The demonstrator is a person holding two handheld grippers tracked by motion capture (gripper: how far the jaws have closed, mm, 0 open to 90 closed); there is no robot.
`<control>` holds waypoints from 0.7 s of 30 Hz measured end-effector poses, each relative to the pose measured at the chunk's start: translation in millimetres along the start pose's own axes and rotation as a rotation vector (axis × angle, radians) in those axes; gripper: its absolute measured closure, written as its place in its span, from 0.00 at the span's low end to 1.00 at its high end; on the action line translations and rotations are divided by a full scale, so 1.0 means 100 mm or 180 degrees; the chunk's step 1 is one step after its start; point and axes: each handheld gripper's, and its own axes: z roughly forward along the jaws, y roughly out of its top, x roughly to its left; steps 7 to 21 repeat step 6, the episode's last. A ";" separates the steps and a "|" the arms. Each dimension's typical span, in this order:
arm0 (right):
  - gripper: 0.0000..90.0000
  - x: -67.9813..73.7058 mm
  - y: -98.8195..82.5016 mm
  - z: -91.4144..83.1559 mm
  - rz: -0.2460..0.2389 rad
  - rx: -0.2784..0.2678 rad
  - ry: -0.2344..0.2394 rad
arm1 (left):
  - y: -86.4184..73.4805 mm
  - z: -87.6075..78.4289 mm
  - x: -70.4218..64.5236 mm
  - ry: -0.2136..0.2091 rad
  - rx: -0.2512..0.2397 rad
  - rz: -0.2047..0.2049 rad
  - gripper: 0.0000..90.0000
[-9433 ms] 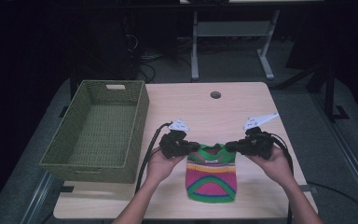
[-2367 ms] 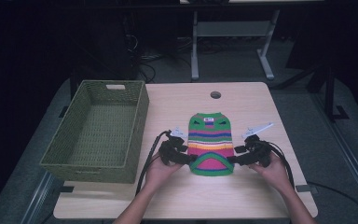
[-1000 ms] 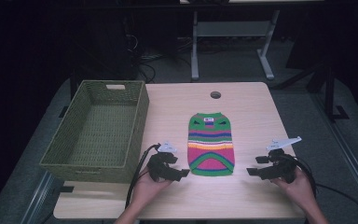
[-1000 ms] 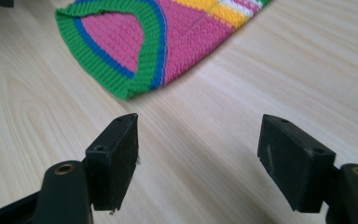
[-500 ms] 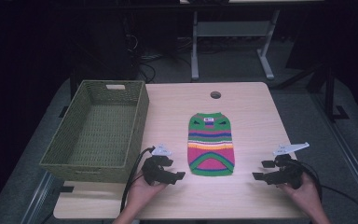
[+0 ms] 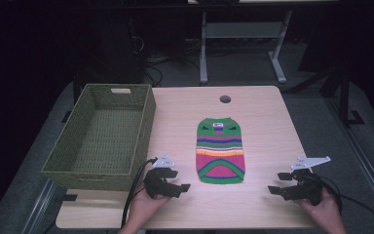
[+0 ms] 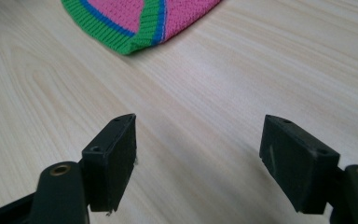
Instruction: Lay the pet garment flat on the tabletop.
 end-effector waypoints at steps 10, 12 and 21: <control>0.30 0.10 -0.15 -0.02 -0.0065 -0.0148 -0.0054 | -0.08 0.00 -0.04 -0.0034 0.0045 0.0049 0.32; 0.30 0.10 -0.15 -0.02 -0.0065 -0.0148 -0.0054 | -0.08 0.00 -0.04 -0.0034 0.0045 0.0049 0.32; 0.30 0.10 -0.15 -0.02 -0.0065 -0.0148 -0.0054 | -0.08 0.00 -0.04 -0.0034 0.0045 0.0049 0.32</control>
